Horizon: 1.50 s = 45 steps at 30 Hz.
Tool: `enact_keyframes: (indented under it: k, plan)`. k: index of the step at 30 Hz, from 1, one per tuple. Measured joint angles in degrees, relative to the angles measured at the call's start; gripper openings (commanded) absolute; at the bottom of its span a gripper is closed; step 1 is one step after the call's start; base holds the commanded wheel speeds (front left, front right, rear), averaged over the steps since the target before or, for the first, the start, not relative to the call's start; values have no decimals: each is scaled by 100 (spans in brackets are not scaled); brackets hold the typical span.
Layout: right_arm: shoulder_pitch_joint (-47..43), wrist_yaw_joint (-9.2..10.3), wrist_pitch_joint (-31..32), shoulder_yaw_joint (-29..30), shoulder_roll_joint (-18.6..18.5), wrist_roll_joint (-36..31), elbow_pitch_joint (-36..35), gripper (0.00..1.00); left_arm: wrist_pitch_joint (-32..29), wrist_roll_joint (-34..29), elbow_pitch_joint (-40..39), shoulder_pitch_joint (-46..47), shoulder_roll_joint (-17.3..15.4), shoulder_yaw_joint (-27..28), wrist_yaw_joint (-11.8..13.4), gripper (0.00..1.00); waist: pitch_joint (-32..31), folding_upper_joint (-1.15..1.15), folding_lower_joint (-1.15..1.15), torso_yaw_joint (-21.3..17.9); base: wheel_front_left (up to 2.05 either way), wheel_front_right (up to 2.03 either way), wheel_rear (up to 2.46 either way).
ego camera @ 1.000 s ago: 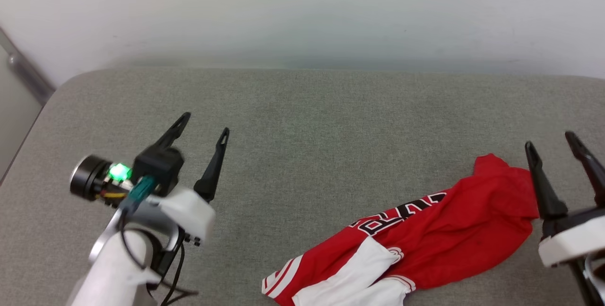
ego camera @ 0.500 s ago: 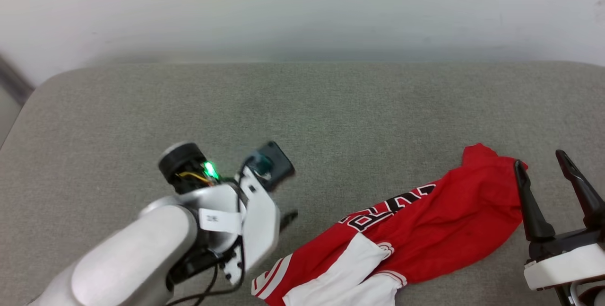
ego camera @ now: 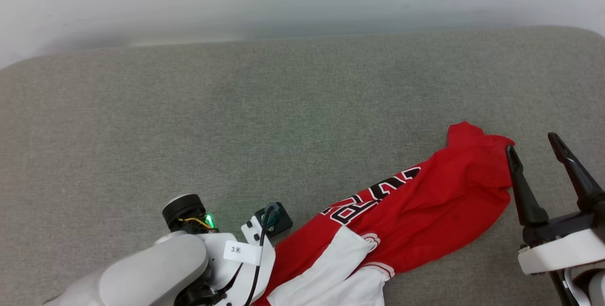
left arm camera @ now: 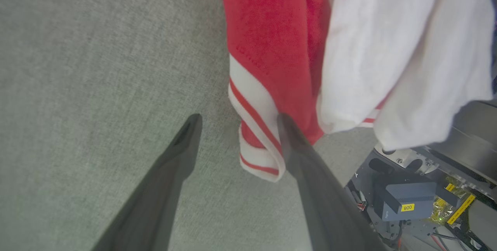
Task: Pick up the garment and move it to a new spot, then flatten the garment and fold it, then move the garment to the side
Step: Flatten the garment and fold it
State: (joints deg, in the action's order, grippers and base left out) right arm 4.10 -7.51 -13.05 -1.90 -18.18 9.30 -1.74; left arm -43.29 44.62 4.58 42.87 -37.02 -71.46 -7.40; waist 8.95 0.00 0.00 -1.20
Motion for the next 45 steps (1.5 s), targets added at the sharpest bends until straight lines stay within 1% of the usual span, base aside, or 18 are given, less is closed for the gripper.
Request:
enact_keyframes:
  k: [4,7,8,9,10,12,15,17,19,23,29,33,34,38,39,40,41,45]
  plan:
    - [94,0,-29,-37,3,-31,42,100,138,-60,371,-42,55,-94,-1,100,106,0,0,-63,0,0,0]
    - [174,0,-68,-103,9,-74,140,100,223,-37,690,-88,190,-101,-14,100,204,0,0,-109,0,0,0]
    - [194,0,-80,-126,8,-75,153,100,246,-35,733,-109,218,-101,-15,96,218,0,0,-114,0,0,0]
    - [200,0,-90,-141,7,-81,178,100,266,-31,778,-128,233,-98,-14,31,226,0,0,-112,0,0,0]
    - [203,0,-104,-148,3,-82,203,100,272,-33,810,-130,249,-97,-13,0,229,0,0,-106,0,0,0]
    - [215,0,-111,-147,-19,-82,257,100,410,-2,831,-129,315,-108,-11,0,221,0,0,-86,0,0,0]
    - [254,0,-136,-140,-66,-77,332,100,768,81,882,-71,311,-130,-11,0,173,0,0,-42,0,0,0]
    - [260,0,-155,-131,-88,-68,365,100,1069,258,1000,-51,289,46,-16,0,127,0,0,-10,0,0,0]
    - [257,0,-163,-104,-124,-43,398,100,1347,286,1163,59,162,274,22,0,82,0,0,20,0,0,0]
    - [254,0,-172,-109,-148,-27,435,100,1668,315,1540,136,-190,545,166,0,23,0,0,61,0,0,0]
    - [252,0,-183,-108,-220,-11,512,100,2096,358,2229,111,-453,828,448,0,28,0,0,74,0,0,0]
    - [269,0,-188,-112,-270,16,593,100,2417,355,2742,106,-431,928,558,0,69,0,0,60,0,0,0]
    - [269,0,-188,-112,-270,16,593,100,2417,355,2742,106,-431,928,558,0,69,0,0,60,0,0,0]
    - [293,0,-193,-168,-277,16,692,100,2644,341,3254,63,-277,910,527,0,79,0,0,38,0,0,0]
    - [296,0,-198,-186,-277,16,711,100,2710,357,3338,49,-202,915,494,21,68,0,0,37,0,0,0]
    - [296,0,-198,-193,-277,21,728,100,2820,364,3423,29,-134,928,485,80,51,0,0,38,0,0,0]
    - [294,0,-198,-191,-279,26,749,100,2913,361,3496,20,-78,929,467,100,30,0,0,45,0,0,0]
    - [268,0,-199,-169,-278,33,775,100,3250,245,3584,133,10,938,413,100,-94,0,0,105,0,0,0]
